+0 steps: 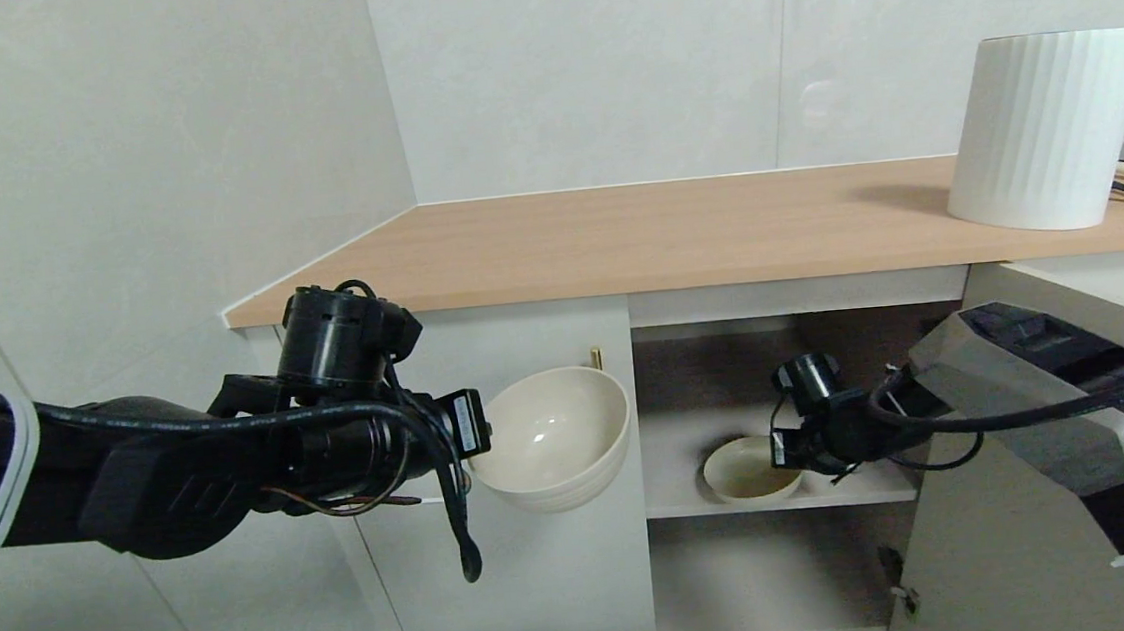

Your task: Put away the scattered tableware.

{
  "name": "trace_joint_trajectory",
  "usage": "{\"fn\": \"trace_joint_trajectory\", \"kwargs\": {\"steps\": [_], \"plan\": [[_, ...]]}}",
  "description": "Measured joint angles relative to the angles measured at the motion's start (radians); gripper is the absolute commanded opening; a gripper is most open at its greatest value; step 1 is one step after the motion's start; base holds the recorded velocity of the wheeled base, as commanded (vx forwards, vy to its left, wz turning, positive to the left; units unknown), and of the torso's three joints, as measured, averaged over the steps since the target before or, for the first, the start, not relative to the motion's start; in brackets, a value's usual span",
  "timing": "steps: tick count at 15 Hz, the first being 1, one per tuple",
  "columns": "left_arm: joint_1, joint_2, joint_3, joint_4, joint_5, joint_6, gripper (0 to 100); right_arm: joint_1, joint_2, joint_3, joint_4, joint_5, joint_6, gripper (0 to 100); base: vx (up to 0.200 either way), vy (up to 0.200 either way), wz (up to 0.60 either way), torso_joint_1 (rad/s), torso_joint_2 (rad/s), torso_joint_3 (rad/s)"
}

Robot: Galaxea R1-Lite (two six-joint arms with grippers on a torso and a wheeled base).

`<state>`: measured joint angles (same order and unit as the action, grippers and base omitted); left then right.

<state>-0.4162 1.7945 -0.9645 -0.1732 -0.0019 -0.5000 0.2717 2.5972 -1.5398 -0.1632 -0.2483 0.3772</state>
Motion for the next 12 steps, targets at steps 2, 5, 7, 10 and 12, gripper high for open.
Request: {"fn": "trace_joint_trajectory", "kwargs": {"steps": [2, 5, 7, 10, 12], "plan": [[-0.003, 0.003, 0.0, 0.0, 0.006, 0.0, 0, -0.009, 0.025, -0.034, 0.028, -0.005, 0.001, 0, 0.0, 0.0, 0.0, 0.0, 0.0, 0.0], [-0.007, 0.004, 0.001, -0.001, 0.011, 0.0, 0, -0.025, 0.061, -0.117, 0.071, -0.036, 0.003, 0, 0.0, 0.0, 0.0, 0.0, 0.0, 0.0], [-0.008, 0.005, 0.001, -0.001, 0.011, 0.0, 0, -0.03, 0.086, -0.156, 0.073, -0.064, 0.003, 0, 0.0, 0.0, 0.0, 0.0, 0.0, 0.0], [-0.007, 0.005, 0.001, -0.001, 0.011, 0.0, 0, -0.031, 0.101, -0.173, 0.073, -0.065, 0.005, 0, 0.0, 0.0, 0.0, 0.0, 0.0, 0.0], [-0.007, 0.005, 0.001, -0.001, 0.011, 0.0, 0, -0.031, 0.104, -0.175, 0.073, -0.066, 0.006, 0, 0.0, 0.0, 0.0, 0.0, 0.0, 0.0]]}}
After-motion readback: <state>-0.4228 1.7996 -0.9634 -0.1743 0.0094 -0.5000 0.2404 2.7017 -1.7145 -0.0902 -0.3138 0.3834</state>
